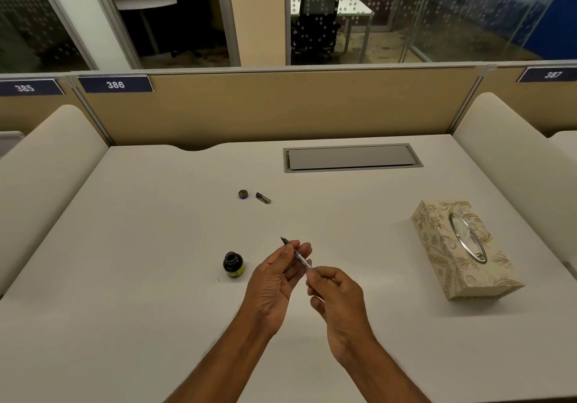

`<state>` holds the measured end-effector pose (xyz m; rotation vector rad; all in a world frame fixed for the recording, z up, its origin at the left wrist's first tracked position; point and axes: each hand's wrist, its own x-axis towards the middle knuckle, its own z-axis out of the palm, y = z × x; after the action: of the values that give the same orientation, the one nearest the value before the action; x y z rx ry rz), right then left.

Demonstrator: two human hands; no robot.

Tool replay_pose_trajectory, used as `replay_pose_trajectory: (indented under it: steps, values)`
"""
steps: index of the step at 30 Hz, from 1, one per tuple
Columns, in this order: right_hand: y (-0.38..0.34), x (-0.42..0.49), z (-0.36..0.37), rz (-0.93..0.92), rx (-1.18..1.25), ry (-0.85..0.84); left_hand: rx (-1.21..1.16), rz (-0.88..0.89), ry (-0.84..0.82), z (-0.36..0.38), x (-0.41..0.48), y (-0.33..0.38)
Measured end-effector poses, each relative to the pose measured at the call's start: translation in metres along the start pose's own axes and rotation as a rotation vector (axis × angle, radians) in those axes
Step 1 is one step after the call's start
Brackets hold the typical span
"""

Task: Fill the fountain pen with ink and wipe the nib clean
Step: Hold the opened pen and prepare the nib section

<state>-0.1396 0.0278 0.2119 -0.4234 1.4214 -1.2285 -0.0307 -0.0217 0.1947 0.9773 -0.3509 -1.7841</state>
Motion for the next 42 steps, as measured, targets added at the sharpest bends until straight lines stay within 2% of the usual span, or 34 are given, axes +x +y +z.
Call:
replay_pose_trajectory:
  steps: [3, 10, 19, 23, 27, 31, 42]
  values:
    - [-0.006, -0.001, 0.000, 0.157, 0.131, -0.027, 0.031, 0.005, -0.009, 0.001, -0.002, 0.001]
    - [-0.013, 0.002, 0.000, 0.297, 0.311, -0.061, 0.043, -0.002, -0.015, -0.001, -0.003, 0.003]
    - [-0.016, 0.005, 0.001, 0.283, 0.417, -0.064, 0.055, 0.001, -0.020, 0.000, -0.003, 0.005]
    - [-0.015, 0.003, 0.000, 0.362, 0.411, -0.091, 0.058, -0.002, -0.010, -0.002, -0.002, 0.004]
    - [-0.012, 0.005, -0.002, 0.310, 0.415, -0.070, 0.046, 0.006, -0.004, -0.001, -0.001, 0.004]
    - [-0.012, 0.005, -0.003, 0.336, 0.437, -0.056, 0.051, 0.013, -0.006, 0.000, -0.001, 0.005]
    - [-0.004, 0.006, -0.007, 0.117, 0.225, 0.012, 0.041, 0.003, 0.011, -0.001, 0.000, 0.003]
